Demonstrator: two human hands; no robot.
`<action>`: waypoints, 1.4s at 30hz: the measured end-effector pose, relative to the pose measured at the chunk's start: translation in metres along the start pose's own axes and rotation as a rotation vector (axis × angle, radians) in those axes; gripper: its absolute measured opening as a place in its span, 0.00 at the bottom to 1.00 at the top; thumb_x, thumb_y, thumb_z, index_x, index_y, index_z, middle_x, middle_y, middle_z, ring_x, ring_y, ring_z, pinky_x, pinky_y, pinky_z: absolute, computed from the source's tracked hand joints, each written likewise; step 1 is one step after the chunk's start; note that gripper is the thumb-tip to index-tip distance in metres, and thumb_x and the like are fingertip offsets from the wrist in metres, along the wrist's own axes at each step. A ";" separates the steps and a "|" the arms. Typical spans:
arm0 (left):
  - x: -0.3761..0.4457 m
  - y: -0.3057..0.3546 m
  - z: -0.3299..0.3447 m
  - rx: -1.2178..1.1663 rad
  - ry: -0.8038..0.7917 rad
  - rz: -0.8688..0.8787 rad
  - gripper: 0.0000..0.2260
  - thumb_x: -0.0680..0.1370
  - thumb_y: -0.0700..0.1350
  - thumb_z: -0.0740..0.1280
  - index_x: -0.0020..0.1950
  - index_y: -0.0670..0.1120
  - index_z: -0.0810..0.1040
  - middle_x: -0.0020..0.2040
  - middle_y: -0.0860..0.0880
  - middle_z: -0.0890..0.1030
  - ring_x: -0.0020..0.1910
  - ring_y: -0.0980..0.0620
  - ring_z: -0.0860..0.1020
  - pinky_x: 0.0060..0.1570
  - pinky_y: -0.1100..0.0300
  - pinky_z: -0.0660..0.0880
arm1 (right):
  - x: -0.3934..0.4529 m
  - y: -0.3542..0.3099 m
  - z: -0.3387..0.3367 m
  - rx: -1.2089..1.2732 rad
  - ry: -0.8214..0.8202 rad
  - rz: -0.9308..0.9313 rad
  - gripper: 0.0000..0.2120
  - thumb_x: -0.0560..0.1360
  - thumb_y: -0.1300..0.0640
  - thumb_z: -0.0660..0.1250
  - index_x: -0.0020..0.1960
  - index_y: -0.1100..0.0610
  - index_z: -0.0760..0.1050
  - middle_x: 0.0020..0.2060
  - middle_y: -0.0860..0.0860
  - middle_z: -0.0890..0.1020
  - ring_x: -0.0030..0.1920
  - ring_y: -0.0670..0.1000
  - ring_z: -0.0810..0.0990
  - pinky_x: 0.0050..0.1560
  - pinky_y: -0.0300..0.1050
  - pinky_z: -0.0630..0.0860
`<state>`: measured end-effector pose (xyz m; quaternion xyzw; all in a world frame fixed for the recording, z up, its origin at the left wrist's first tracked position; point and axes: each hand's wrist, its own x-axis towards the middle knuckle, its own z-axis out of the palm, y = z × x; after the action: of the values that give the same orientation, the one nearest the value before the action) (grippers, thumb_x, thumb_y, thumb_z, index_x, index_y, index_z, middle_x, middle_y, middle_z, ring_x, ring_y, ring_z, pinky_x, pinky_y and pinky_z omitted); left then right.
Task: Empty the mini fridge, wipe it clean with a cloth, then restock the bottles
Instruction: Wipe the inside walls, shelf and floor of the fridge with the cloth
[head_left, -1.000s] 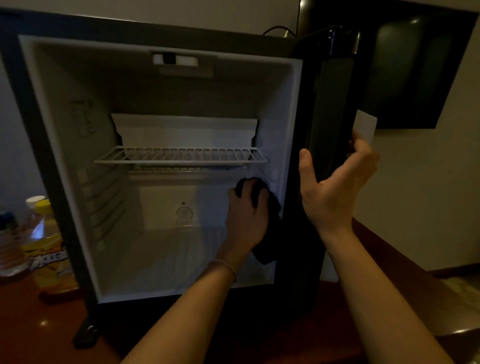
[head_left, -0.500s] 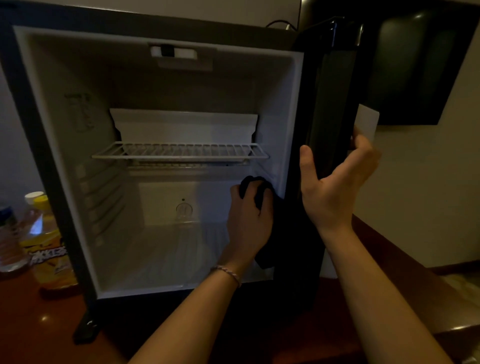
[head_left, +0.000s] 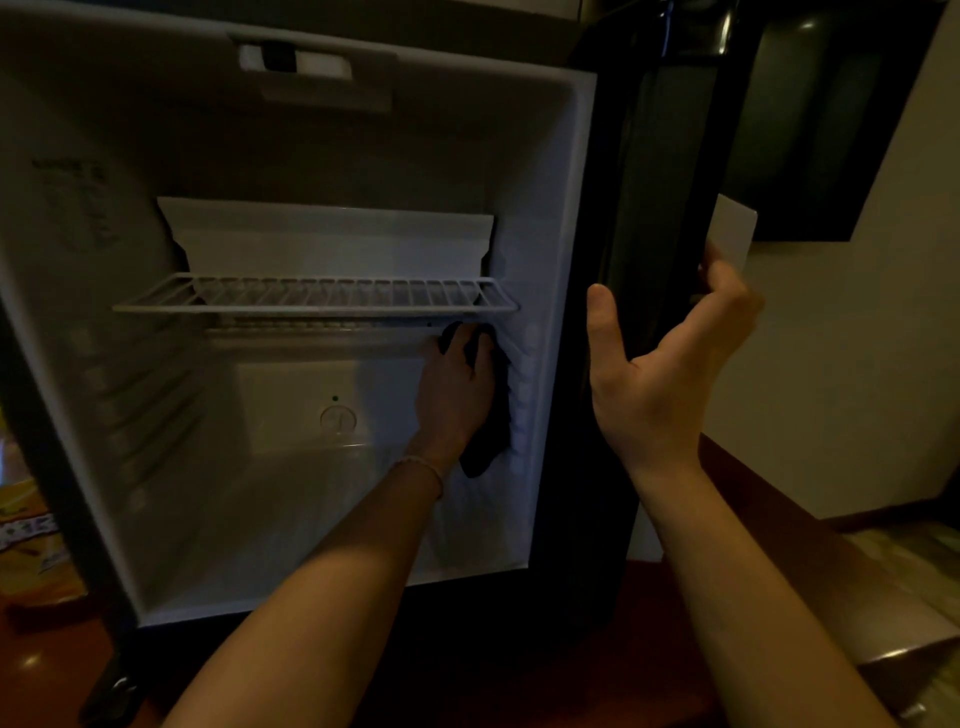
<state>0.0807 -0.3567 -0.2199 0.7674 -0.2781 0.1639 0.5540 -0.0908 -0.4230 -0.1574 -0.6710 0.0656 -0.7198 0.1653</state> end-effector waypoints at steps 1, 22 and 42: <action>0.002 -0.002 0.001 -0.008 0.000 -0.003 0.16 0.85 0.53 0.57 0.71 0.50 0.73 0.67 0.39 0.70 0.55 0.39 0.77 0.50 0.57 0.68 | 0.000 0.000 0.000 -0.001 -0.002 0.000 0.27 0.76 0.45 0.70 0.66 0.53 0.60 0.62 0.60 0.69 0.62 0.57 0.70 0.59 0.55 0.74; -0.067 0.030 -0.017 -0.167 0.050 0.070 0.16 0.81 0.55 0.62 0.64 0.50 0.77 0.57 0.51 0.69 0.46 0.62 0.69 0.51 0.65 0.66 | -0.008 -0.008 -0.003 -0.017 0.002 0.107 0.32 0.75 0.46 0.72 0.68 0.65 0.66 0.63 0.60 0.71 0.63 0.49 0.65 0.62 0.52 0.72; -0.099 0.011 -0.010 -0.285 0.052 -0.048 0.12 0.82 0.48 0.65 0.65 0.49 0.77 0.58 0.50 0.70 0.50 0.66 0.73 0.50 0.79 0.67 | -0.029 -0.003 -0.008 0.038 -0.048 0.199 0.31 0.74 0.47 0.72 0.67 0.64 0.66 0.61 0.59 0.70 0.62 0.54 0.68 0.58 0.59 0.74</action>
<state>-0.0037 -0.3256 -0.2634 0.6830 -0.2655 0.1293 0.6680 -0.0983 -0.4113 -0.1846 -0.6751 0.1143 -0.6845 0.2501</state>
